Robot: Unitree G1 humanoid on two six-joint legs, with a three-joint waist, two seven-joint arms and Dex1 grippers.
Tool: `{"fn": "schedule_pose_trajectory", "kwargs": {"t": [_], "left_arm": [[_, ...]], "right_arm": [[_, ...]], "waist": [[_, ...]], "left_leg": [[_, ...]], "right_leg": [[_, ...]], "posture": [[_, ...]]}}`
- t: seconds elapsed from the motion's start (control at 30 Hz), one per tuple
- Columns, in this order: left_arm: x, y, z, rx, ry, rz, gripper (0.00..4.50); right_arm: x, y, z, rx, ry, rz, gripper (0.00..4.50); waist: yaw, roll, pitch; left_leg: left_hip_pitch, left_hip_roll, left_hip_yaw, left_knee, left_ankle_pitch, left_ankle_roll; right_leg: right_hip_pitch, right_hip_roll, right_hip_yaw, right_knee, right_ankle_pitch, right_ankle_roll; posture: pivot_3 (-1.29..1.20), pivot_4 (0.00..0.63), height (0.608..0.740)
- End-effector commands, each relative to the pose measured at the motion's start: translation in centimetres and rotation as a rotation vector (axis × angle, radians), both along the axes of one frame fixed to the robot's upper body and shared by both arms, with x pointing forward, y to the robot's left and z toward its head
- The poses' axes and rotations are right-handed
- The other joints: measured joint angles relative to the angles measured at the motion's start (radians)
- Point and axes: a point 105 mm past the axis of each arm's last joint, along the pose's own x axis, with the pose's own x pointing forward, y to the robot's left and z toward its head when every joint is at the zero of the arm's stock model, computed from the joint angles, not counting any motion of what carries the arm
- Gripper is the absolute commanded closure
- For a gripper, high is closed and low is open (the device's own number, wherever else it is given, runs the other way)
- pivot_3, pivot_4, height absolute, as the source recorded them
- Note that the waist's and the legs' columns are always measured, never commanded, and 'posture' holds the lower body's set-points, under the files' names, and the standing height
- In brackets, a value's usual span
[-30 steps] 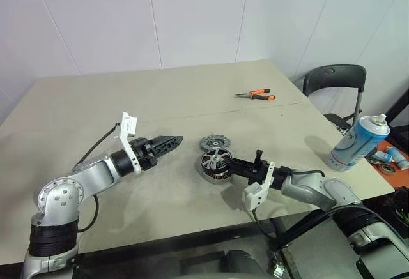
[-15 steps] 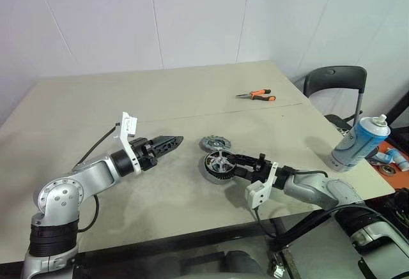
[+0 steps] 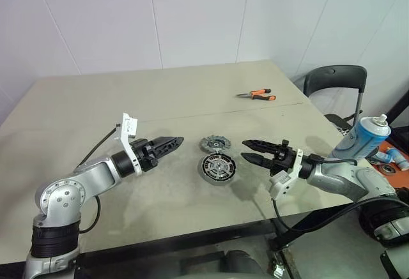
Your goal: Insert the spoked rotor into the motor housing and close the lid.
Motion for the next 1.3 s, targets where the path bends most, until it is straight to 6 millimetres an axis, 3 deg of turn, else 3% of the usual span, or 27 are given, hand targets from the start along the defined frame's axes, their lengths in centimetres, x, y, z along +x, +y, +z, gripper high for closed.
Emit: {"fn": "schedule_pose_trajectory", "kwargs": {"t": [0.03, 0.13, 0.23, 0.3, 0.47, 0.5, 0.7, 0.87, 1.03, 1.3], "left_arm": [[-0.1, -0.1, 0.9, -0.012, -0.047, -0.005, 1.62], [0.1, 0.5, 1.0, -0.004, -0.052, 0.011, 1.62], [0.1, 1.1, 0.9, 0.017, -0.042, 0.014, 1.62], [-0.4, 1.4, 0.7, 0.039, -0.033, -0.003, 1.62], [-0.6, 2.3, 0.5, 0.063, -0.025, -0.003, 1.62], [-0.6, 2.4, 0.6, 0.062, -0.026, -0.002, 1.62], [-0.6, 1.8, 0.8, 0.05, -0.036, -0.006, 1.62], [-0.6, 1.9, 0.8, 0.044, -0.035, 0.001, 1.62], [-0.7, 1.5, 0.7, 0.038, -0.037, -0.001, 1.62], [-0.6, 1.1, 0.7, 0.035, -0.038, 0.0, 1.62]], "right_arm": [[3.6, -0.5, 1.0, 0.173, 0.244, -0.233, 2.12], [4.6, 2.3, 2.6, 0.54, 0.703, -0.296, 2.12], [2.9, 4.8, 4.0, 0.655, 0.998, -0.206, 2.29], [1.4, 5.7, 5.0, 0.691, 1.166, -0.116, 2.72], [-0.7, 6.9, 5.8, 0.657, 1.527, -0.047, 4.42], [-0.9, 7.1, 6.0, 0.658, 1.556, -0.03, 4.42], [-0.8, 7.3, 2.6, 0.541, 1.533, -0.117, 4.46], [-0.6, 7.3, 2.1, 0.578, 1.613, -0.12, 4.46], [0.4, 8.0, 0.5, 0.623, 1.586, -0.17, 4.46], [0.0, 7.4, -5.9, 0.585, 1.629, -0.363, 4.46]], "waist": [[-0.006, -0.002, 0.001], [-0.019, -0.003, 0.002], [-0.018, 0.0, 0.003], [-0.011, 0.0, 0.003], [0.003, 0.001, 0.004], [0.005, 0.001, 0.004], [0.005, 0.001, 0.004], [0.004, 0.001, 0.004], [0.002, 0.001, 0.004], [0.003, 0.001, 0.004]], "left_leg": [[0.001, 0.0, 0.0, 0.0, 0.0, 0.0], [0.003, 0.002, -0.001, 0.0, 0.0, 0.0], [0.001, 0.003, -0.003, 0.0, 0.0, 0.0], [-0.002, 0.003, -0.006, 0.0, 0.0, 0.0], [-0.002, 0.002, -0.004, -0.001, 0.0, 0.0], [-0.002, 0.002, -0.004, 0.0, 0.0, 0.0], [-0.003, 0.002, -0.003, -0.001, 0.0, 0.0], [-0.004, 0.002, -0.003, -0.001, 0.0, 0.0], [-0.004, 0.002, -0.003, -0.001, 0.0, 0.0], [-0.005, 0.002, -0.003, -0.002, 0.0, 0.0]], "right_leg": [[0.0, 0.0, 0.0, 0.0, 0.0, 0.0], [0.003, 0.001, -0.001, 0.001, 0.0, 0.0], [0.001, 0.0, -0.003, 0.002, 0.0, 0.0], [-0.001, 0.0, -0.006, 0.002, 0.0, 0.0], [-0.002, -0.001, -0.007, -0.001, 0.0, 0.0], [-0.002, -0.001, -0.007, -0.001, 0.0, 0.0], [-0.003, -0.001, -0.007, -0.001, -0.002, 0.004], [-0.004, 0.0, -0.006, -0.001, -0.002, 0.003], [-0.004, 0.0, -0.006, -0.001, -0.002, 0.004], [-0.005, -0.001, -0.006, -0.002, 0.0, 0.001]], "posture": [[0.0, 0.0, 0.74], [0.0, 0.0, 0.74], [0.0, 0.0, 0.74], [0.0, 0.0, 0.74], [0.0, 0.0, 0.74], [0.0, 0.0, 0.74], [0.0, 0.0, 0.74], [0.0, 0.0, 0.74], [0.0, 0.0, 0.74], [0.0, 0.0, 0.74]]}}
